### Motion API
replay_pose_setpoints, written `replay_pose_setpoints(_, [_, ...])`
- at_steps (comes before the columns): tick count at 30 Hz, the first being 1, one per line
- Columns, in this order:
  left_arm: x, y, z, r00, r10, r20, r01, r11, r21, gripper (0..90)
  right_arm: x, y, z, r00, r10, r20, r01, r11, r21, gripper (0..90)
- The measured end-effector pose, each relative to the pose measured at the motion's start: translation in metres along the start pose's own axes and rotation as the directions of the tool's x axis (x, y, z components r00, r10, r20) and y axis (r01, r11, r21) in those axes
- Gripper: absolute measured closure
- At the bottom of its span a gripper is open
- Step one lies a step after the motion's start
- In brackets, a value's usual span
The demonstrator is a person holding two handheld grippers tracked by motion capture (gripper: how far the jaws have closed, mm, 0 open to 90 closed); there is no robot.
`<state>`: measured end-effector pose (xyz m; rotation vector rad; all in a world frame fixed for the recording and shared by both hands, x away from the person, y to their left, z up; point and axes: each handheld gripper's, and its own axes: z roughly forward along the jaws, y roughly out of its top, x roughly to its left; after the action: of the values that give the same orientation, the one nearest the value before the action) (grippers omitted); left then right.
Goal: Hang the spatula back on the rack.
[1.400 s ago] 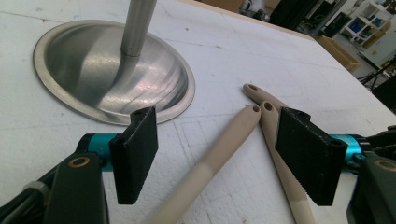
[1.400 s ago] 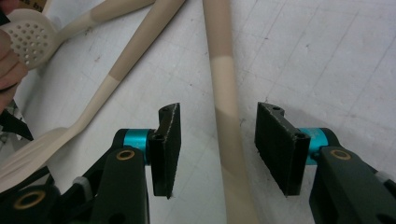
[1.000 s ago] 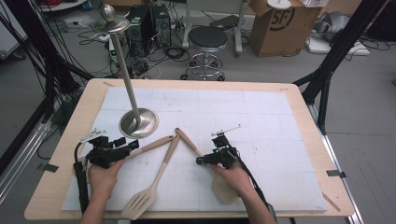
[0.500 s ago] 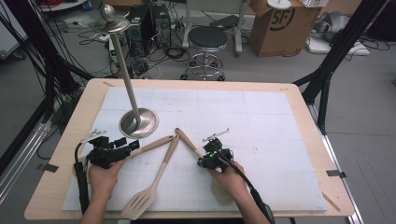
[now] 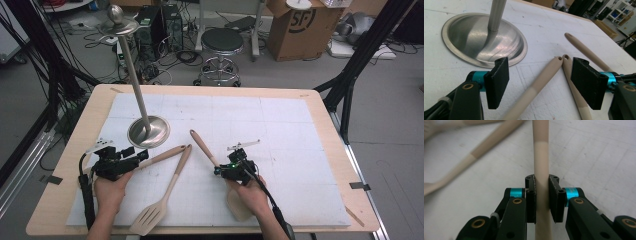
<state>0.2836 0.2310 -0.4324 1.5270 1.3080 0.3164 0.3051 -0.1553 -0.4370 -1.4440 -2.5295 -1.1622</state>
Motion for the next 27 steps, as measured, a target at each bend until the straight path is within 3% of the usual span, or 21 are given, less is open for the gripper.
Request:
replay_pose_setpoints(1, [0.000, 0.000, 0.000, 1.0000, 0.001, -0.001, -0.001, 1.0000, 0.001, 31.6, -0.001, 0.001, -0.002, 0.9988, 0.018, -0.045, -0.018, 1.000, -0.009, 78.9])
replay_pose_setpoints(6, [0.001, 0.000, -0.001, 1.0000, -0.005, 0.000, 0.005, 1.0000, -0.002, 31.6, 0.001, 0.008, -0.006, 0.9909, 0.023, -0.133, -0.031, 0.998, -0.054, 78.9])
replay_pose_setpoints(7, [0.002, 0.000, -0.001, 1.0000, -0.008, -0.002, 0.008, 1.0000, -0.003, 31.6, 0.001, 0.012, -0.007, 0.9854, 0.035, -0.166, -0.048, 0.996, -0.074, 78.9])
replay_pose_setpoints(12, [0.003, 0.000, -0.001, 1.0000, -0.008, -0.003, 0.008, 1.0000, -0.004, 31.6, 0.004, 0.023, -0.012, 0.9770, 0.025, -0.212, -0.051, 0.991, -0.120, 78.8])
replay_pose_setpoints(13, [0.003, 0.000, -0.001, 0.9999, -0.011, -0.003, 0.011, 0.9999, -0.006, 31.5, 0.005, 0.029, -0.015, 0.9679, 0.010, -0.251, -0.054, 0.984, -0.168, 78.8])
replay_pose_setpoints(14, [0.003, 0.000, -0.002, 0.9999, -0.012, -0.003, 0.012, 0.9999, -0.008, 31.5, 0.005, 0.029, -0.015, 0.9679, 0.010, -0.251, -0.054, 0.984, -0.168, 78.8])
replay_pose_setpoints(16, [0.004, 0.000, -0.002, 0.9999, -0.013, 0.000, 0.013, 0.9999, -0.008, 31.5, 0.008, 0.036, -0.020, 0.9585, -0.007, -0.285, -0.058, 0.975, -0.217, 78.8])
replay_pose_setpoints(20, [0.005, 0.000, -0.002, 0.9999, -0.014, 0.005, 0.014, 0.9998, -0.016, 31.4, 0.015, 0.050, -0.028, 0.9478, -0.064, -0.312, -0.033, 0.954, -0.297, 78.8])
replay_pose_setpoints(21, [0.004, 0.000, -0.002, 0.9999, -0.014, 0.006, 0.014, 0.9998, -0.016, 31.4, 0.019, 0.058, -0.031, 0.9412, -0.074, -0.330, -0.037, 0.947, -0.318, 78.8])
replay_pose_setpoints(23, [0.004, -0.001, -0.002, 0.9998, -0.015, 0.011, 0.015, 0.9998, -0.013, 31.3, 0.022, 0.062, -0.032, 0.9373, -0.080, -0.339, -0.038, 0.943, -0.330, 78.8])
replay_pose_setpoints(27, [0.004, -0.001, -0.001, 0.9998, -0.014, 0.012, 0.014, 0.9998, -0.010, 31.3, 0.029, 0.076, -0.037, 0.9163, -0.124, -0.381, -0.037, 0.921, -0.388, 78.7])
